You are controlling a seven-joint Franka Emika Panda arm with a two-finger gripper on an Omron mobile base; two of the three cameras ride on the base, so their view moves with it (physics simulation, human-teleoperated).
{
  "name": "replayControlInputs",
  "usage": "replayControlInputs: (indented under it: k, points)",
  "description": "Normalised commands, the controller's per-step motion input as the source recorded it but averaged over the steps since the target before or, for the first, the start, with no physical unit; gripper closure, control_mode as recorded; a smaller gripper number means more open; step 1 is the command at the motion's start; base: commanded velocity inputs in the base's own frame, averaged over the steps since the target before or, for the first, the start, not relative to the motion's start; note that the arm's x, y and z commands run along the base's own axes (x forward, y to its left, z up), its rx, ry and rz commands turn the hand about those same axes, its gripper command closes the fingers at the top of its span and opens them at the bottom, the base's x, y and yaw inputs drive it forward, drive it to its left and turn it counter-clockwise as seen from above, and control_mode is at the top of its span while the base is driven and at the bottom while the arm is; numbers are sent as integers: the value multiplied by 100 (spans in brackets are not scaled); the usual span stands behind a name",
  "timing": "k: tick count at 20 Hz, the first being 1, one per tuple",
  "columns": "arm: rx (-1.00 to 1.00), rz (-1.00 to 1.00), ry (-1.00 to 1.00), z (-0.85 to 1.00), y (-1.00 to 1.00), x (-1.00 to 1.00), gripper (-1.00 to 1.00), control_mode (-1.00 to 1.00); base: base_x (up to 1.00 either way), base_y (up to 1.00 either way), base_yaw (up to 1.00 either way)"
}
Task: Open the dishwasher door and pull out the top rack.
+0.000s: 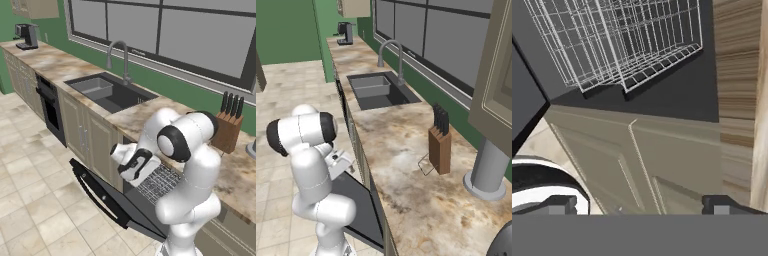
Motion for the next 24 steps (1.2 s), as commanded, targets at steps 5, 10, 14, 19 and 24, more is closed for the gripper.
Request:
replayControlInputs:
  k: [5, 10, 14, 19, 24]
  points:
    - [-1, 11, 2, -7, -10, 4, -100, -100, 0, 0, 0]
    - [-7, 9, 0, -26, 0, 1, -100, -100, 0, 0, 0]
    - [-6, 6, 3, -18, -4, 26, -100, -100, 0, 0, 0]
    - [-5, 6, 7, -14, -16, 38, -100, -100, 0, 0, 0]
    - [-14, 9, 21, -17, -1, 28, -100, -100, 0, 0, 0]
